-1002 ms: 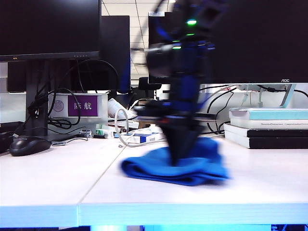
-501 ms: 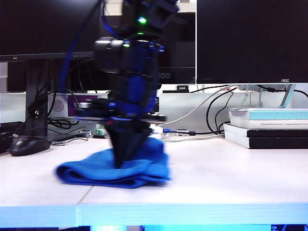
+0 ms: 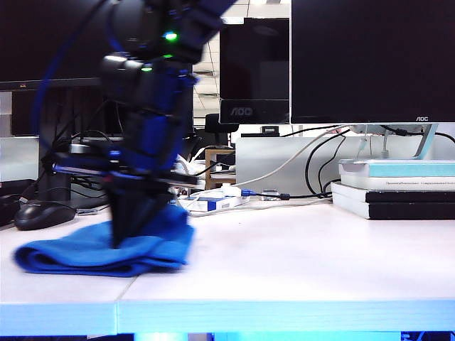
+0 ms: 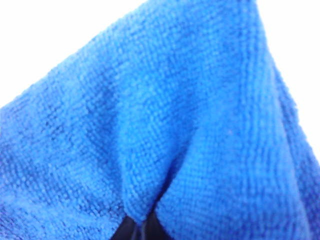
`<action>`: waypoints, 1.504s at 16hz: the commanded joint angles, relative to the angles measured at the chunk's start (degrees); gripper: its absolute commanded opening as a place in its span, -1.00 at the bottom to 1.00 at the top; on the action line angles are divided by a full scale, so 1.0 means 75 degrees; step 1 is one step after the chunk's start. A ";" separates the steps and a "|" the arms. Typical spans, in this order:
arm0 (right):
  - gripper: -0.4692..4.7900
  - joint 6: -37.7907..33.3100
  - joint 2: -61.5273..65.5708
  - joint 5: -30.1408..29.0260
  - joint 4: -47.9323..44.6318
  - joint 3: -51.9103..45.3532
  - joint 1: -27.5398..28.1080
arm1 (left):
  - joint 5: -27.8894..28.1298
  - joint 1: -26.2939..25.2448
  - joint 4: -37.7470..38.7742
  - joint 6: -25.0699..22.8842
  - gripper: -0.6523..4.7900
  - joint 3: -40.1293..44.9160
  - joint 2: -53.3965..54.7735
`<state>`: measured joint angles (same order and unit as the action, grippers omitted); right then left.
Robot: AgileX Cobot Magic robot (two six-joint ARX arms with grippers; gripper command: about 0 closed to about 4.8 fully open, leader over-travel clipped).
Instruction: Wipe the table from right to left using the rag.
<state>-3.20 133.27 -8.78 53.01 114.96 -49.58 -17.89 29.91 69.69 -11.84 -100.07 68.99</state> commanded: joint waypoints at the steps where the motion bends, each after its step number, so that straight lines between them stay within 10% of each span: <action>1: -0.84 -0.0006 0.0498 -0.0096 0.0227 0.0918 -0.0242 | -0.0047 0.0006 0.0044 -0.0023 -0.78 -0.0035 -0.0020; 5: -0.84 -0.0012 0.0909 -0.0405 -0.0140 0.1341 -0.0653 | 0.0201 0.0006 0.0466 -0.0023 -0.78 -0.0038 -0.0023; 12: -0.84 -0.0245 0.1107 -0.0530 -0.1035 0.1343 -0.0930 | 0.2897 0.0000 0.1652 0.0697 -0.78 -0.0146 -0.0166; 24: -0.84 -0.0557 0.1288 -0.0425 -0.1647 0.1440 -0.1172 | 0.3442 0.0000 0.1652 0.1699 -0.78 -0.0184 -0.0431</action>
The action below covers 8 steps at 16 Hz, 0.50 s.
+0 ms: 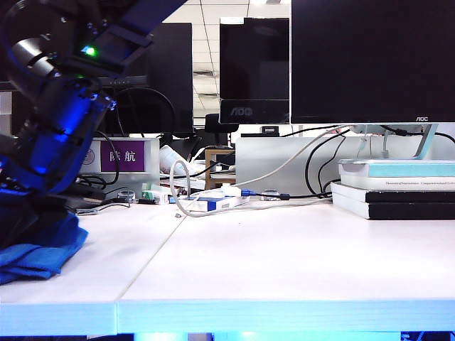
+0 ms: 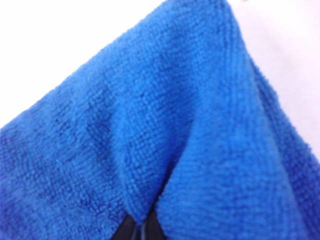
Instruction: Wipe the table from right to left using the rag.
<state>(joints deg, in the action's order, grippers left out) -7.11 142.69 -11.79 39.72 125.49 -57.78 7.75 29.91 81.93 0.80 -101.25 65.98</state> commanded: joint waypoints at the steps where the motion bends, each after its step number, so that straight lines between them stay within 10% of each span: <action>1: -0.84 -0.0035 0.0032 -0.0023 0.0152 0.0035 -0.0079 | 0.0032 0.0000 0.0020 0.0015 -0.78 -0.0026 -0.0029; 8: -0.84 -0.0038 0.0032 -0.0044 0.0172 0.0038 -0.0134 | 0.0895 -0.0003 0.0032 0.0227 -0.78 -0.0023 -0.0087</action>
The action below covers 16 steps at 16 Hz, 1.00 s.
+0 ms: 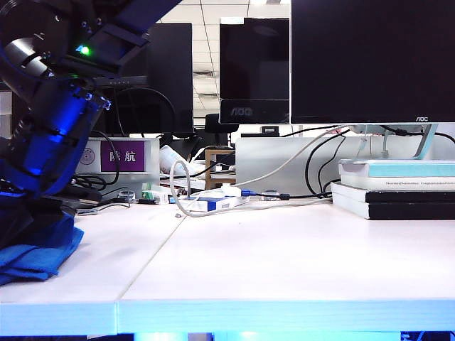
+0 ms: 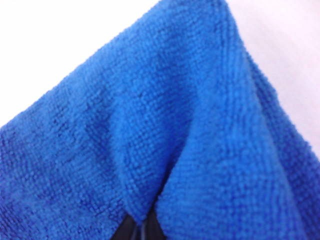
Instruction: Wipe the table from right to left using the rag.
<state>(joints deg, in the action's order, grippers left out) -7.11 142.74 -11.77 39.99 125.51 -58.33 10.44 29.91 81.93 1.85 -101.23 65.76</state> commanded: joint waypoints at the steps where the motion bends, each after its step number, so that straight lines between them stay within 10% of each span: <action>1: -0.84 -0.0038 0.0026 -0.0017 0.0280 0.0038 -0.0061 | 0.0609 -0.0012 0.0035 0.0192 -0.78 -0.0017 -0.0058; 16: -0.84 0.0003 0.0020 0.0353 0.0941 0.0058 -0.0017 | -0.1300 -0.2888 -0.0341 -0.0373 -0.78 0.1894 -0.0052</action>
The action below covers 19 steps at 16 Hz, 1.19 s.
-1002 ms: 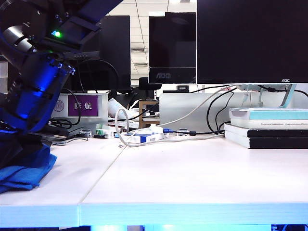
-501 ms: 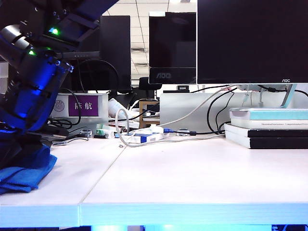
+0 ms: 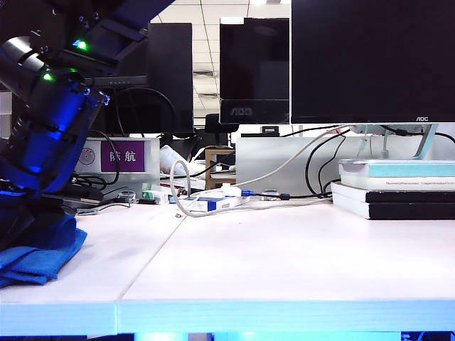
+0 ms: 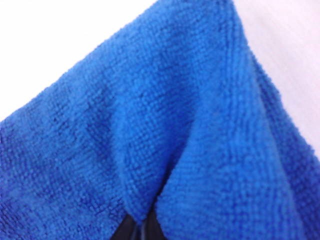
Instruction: Wipe the table from right to left using the rag.
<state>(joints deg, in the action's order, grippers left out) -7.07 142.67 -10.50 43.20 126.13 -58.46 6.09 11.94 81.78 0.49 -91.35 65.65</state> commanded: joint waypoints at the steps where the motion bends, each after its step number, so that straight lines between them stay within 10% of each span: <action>1: -0.84 0.0000 0.0029 0.0274 0.0606 -0.0023 0.0000 | -0.1046 -0.0761 -0.0525 -0.0216 -0.78 0.0874 -0.0038; 5: -0.84 -0.0003 0.0029 0.0425 0.0825 -0.0023 0.0006 | -0.2661 -0.1804 -0.1408 -0.0341 -0.78 0.2264 -0.0038; 19: -0.84 -0.0006 0.0017 0.0388 0.1081 -0.0023 0.0000 | -0.4109 -0.3177 -0.3701 -0.0851 -0.78 0.5324 0.0192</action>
<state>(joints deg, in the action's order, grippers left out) -7.07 142.21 -8.51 47.27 126.52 -58.46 -24.16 -11.07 55.02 -4.14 -51.59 66.83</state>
